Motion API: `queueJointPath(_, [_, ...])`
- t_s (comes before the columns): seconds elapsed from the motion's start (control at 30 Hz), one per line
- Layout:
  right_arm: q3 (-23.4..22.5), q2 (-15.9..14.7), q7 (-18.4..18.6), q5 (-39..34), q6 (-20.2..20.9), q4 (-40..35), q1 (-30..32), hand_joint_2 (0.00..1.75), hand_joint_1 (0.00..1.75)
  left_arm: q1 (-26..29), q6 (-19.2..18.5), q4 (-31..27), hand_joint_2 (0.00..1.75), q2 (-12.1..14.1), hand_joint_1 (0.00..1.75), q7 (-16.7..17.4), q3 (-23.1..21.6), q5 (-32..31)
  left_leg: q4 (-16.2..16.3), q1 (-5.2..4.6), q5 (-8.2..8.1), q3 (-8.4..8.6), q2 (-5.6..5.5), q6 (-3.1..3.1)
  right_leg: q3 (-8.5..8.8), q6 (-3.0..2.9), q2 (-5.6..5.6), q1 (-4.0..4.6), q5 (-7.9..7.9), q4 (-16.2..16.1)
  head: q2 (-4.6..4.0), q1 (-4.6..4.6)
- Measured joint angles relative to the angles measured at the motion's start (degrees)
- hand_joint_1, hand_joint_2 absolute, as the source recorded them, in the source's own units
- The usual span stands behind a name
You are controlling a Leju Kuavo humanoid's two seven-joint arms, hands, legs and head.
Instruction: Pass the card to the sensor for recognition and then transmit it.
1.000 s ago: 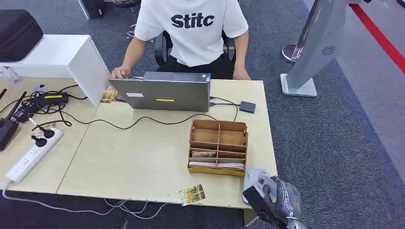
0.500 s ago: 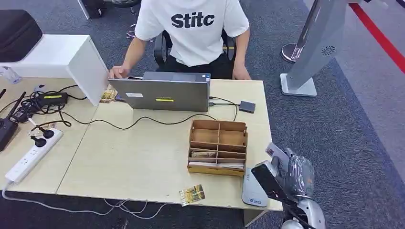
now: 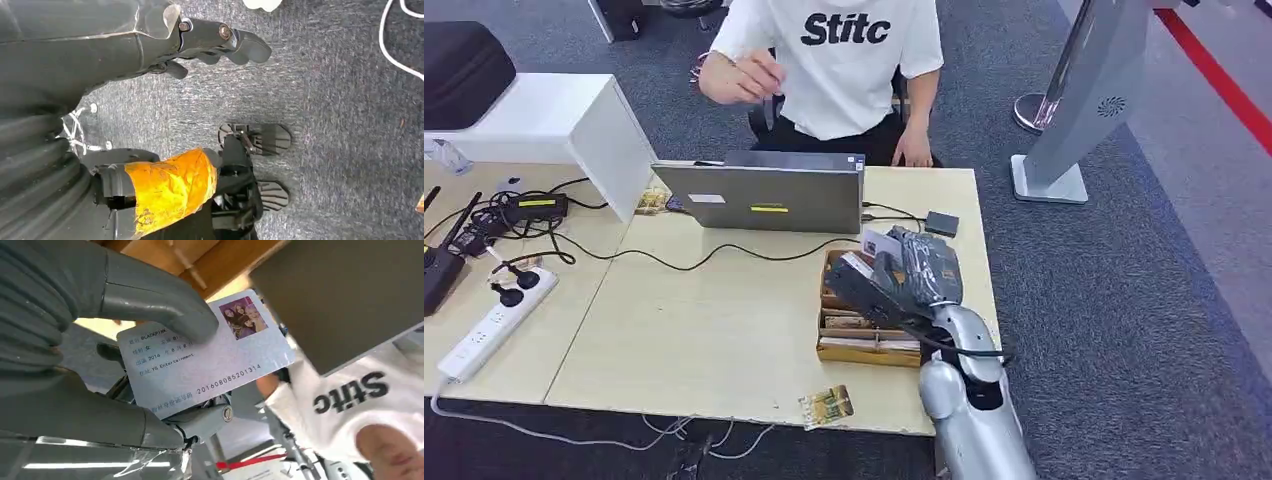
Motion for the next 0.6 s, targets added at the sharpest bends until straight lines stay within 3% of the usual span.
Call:
queueJointPath(0.1, [1.6,0.6,0.8,-1.9,1.5,4.3,-4.0,1.75,1.75,-0.4,0.2,0.1,1.75,-0.4,0.0,0.7,-0.5,-0.2,0.0,-0.01,0.0,-0.05,0.05,0.0,-0.13,0.01,0.08,-0.01,0.04,0.0,0.0,-0.02])
queueJointPath(0.23, [2.8,1.3,0.3,-4.8,0.6,10.9,-10.3,1.75,1.75,-1.1,1.0,0.8,1.75,-0.9,0.0,1.3,-1.5,-0.2,0.0,0.0,0.04,-0.1,0.0,0.0,-0.16,-0.03,0.01,0.0,0.07,0.0,0.0,0.02])
queueJointPath(0.27, [3.1,1.4,0.5,-5.2,0.4,11.9,-11.0,1.75,1.1,-1.1,1.2,0.9,1.75,-1.0,0.0,1.4,-1.5,-0.2,0.0,0.0,0.04,-0.1,0.02,0.0,-0.17,-0.03,0.03,0.0,0.07,0.0,0.0,0.0])
queueJointPath(0.3, [3.2,1.4,0.7,-5.6,0.2,12.6,-11.5,1.75,0.77,-1.1,1.3,1.0,1.75,-1.0,0.0,1.5,-1.6,-0.2,0.0,0.0,0.04,-0.11,0.02,0.0,-0.17,-0.03,0.03,0.0,0.07,0.0,0.0,0.0])
queueJointPath(0.33, [3.2,1.4,1.2,-6.0,-0.2,13.1,-11.8,1.75,0.19,-1.2,1.3,1.0,1.75,-1.0,0.0,1.6,-1.7,-0.1,0.0,0.0,0.03,-0.11,0.02,0.0,-0.17,-0.03,0.03,0.0,0.07,0.0,0.0,0.0])
queueJointPath(0.37, [3.2,1.4,1.6,-6.4,-0.5,13.3,-12.0,1.75,0.03,-1.2,1.4,1.1,1.75,-1.0,0.0,1.6,-1.9,0.0,0.0,0.0,0.03,-0.12,0.01,0.0,-0.18,-0.03,0.03,0.0,0.07,0.0,0.0,0.0])
queueJointPath(0.4, [3.2,1.4,1.8,-6.6,-0.7,13.4,-12.1,1.75,0.0,-1.2,1.4,1.2,1.75,-1.0,0.0,1.6,-2.1,0.1,0.0,0.0,0.03,-0.12,0.01,0.0,-0.18,-0.03,0.03,0.0,0.07,0.0,0.0,0.0])
queueJointPath(0.6, [3.1,1.4,2.9,-8.9,-2.4,11.5,-11.8,1.75,0.0,-1.2,1.7,1.4,1.75,-0.9,0.0,1.6,-2.4,0.7,0.0,0.0,0.03,-0.17,0.02,0.0,-0.28,-0.03,0.05,0.0,0.07,0.0,0.0,0.0])
